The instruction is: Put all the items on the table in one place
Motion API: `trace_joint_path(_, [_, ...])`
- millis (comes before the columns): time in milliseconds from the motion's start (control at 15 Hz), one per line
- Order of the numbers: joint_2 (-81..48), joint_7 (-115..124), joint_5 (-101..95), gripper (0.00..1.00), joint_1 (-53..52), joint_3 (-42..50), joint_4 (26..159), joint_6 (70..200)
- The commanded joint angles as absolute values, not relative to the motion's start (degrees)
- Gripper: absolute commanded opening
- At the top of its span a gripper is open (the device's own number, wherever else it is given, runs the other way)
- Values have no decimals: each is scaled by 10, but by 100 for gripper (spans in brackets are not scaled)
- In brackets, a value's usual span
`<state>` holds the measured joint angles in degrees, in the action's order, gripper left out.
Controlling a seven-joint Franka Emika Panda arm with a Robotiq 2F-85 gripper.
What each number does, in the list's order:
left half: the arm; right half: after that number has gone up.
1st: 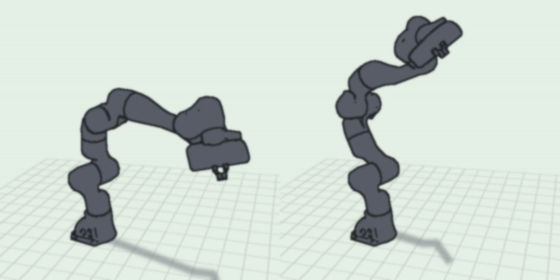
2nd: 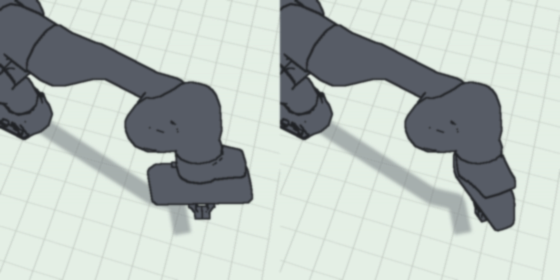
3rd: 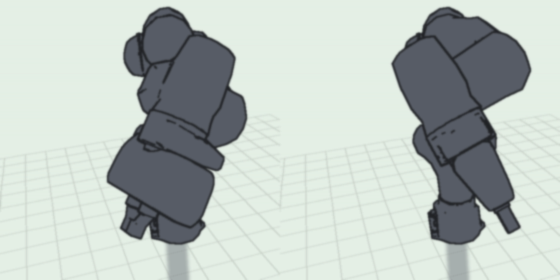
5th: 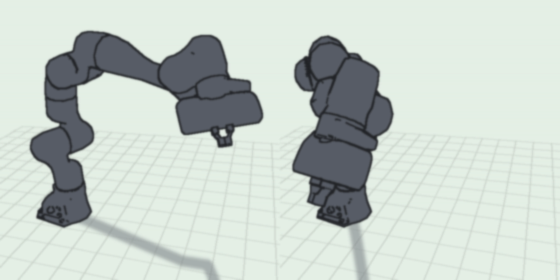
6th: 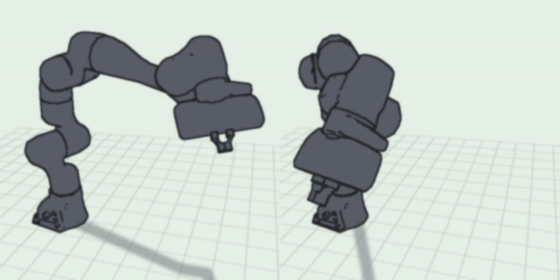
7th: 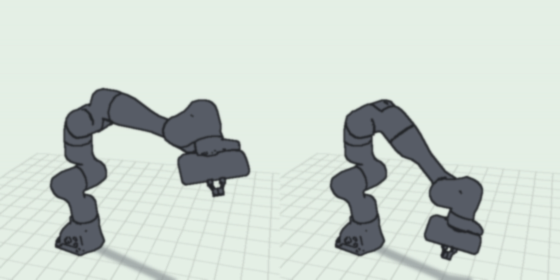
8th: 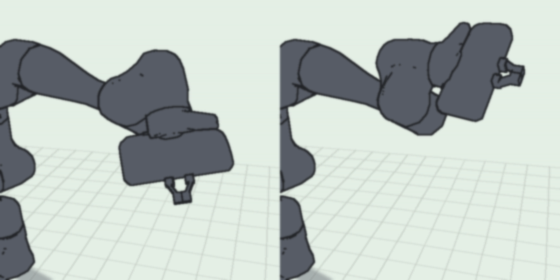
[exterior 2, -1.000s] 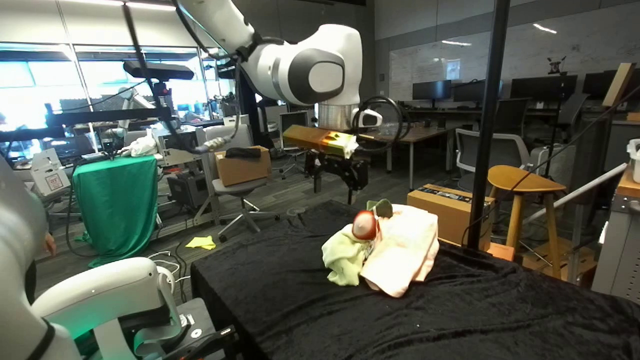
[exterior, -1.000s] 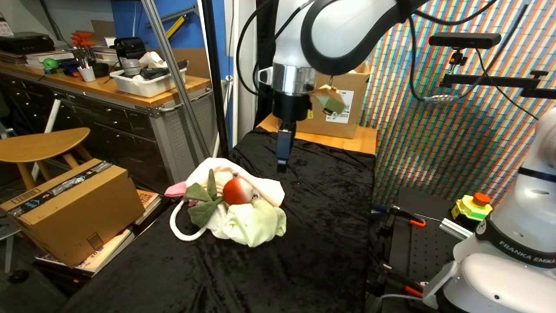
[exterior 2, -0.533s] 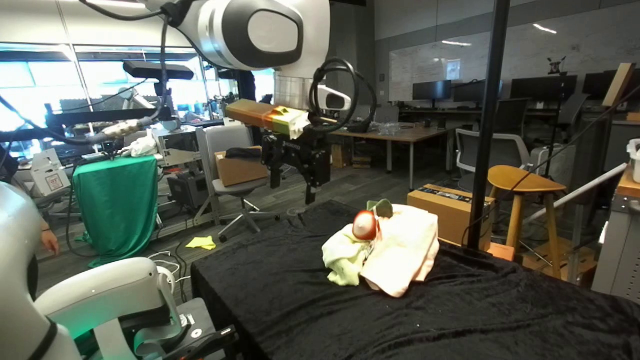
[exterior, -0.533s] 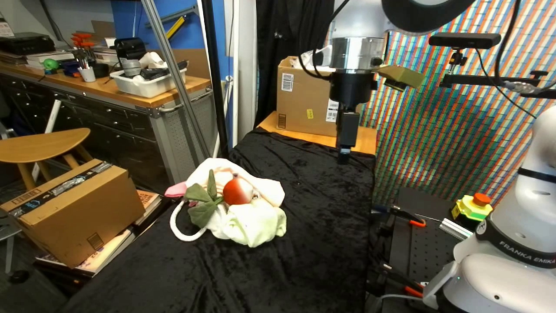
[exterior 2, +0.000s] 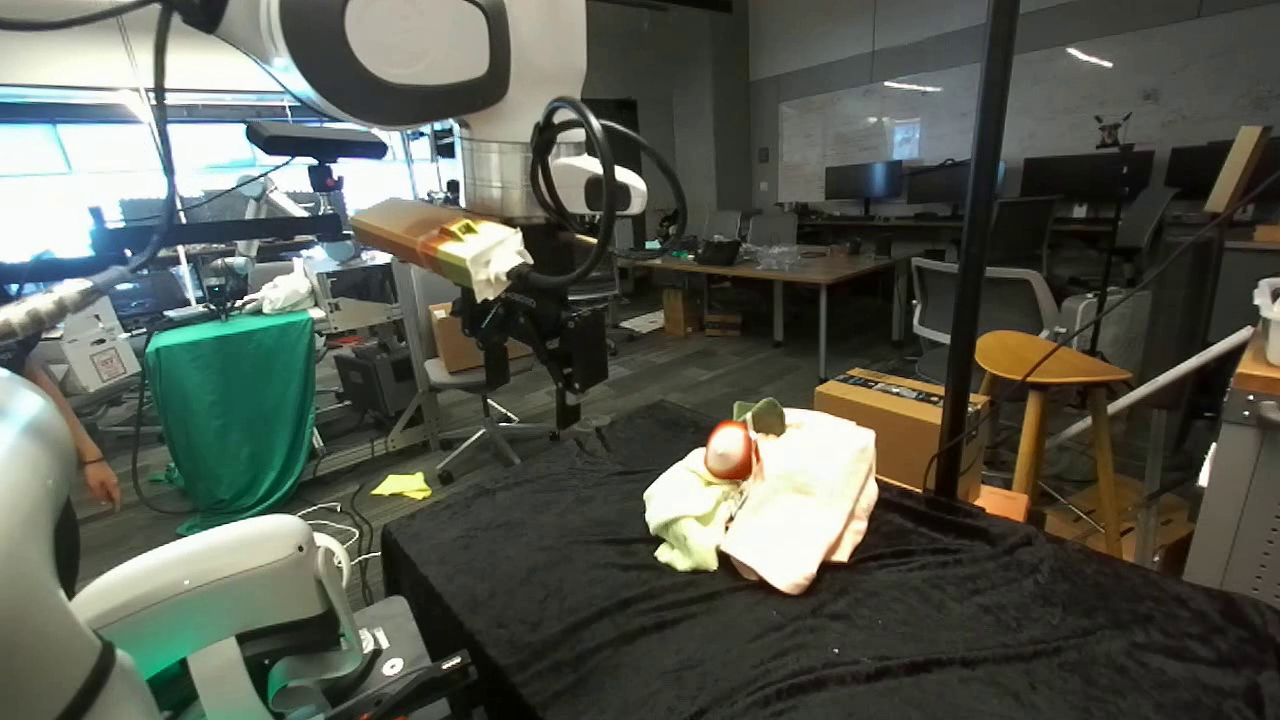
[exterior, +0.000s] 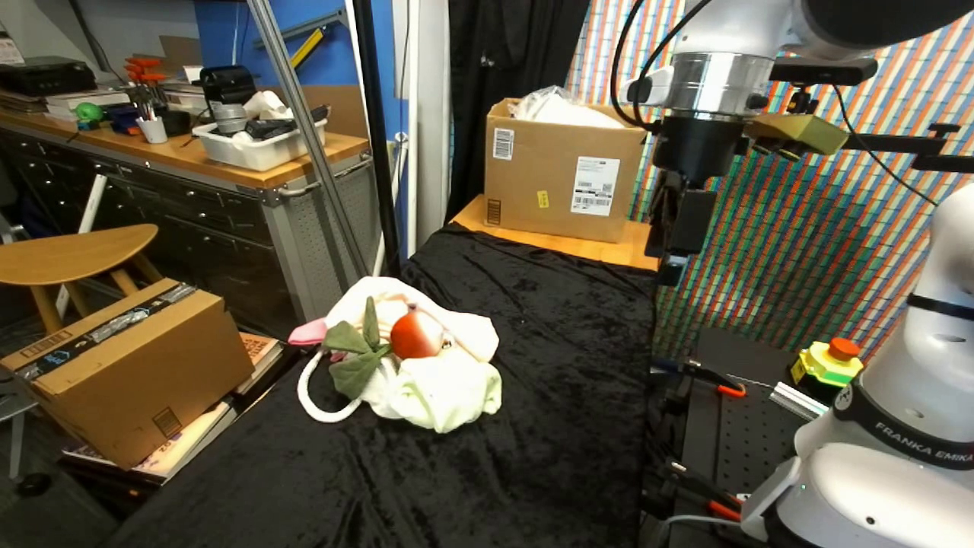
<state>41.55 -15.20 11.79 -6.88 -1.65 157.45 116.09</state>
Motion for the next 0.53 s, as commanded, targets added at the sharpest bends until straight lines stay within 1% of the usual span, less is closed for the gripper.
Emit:
trace_joint_path(0, [462,-157,110,100,-77,4,1579,1166])
trace_joint_path(267, [483,-167,105,100,-72,22,1577,1169])
trace_joint_path(467, [474,-155,108,100,-75,21,1577,1163])
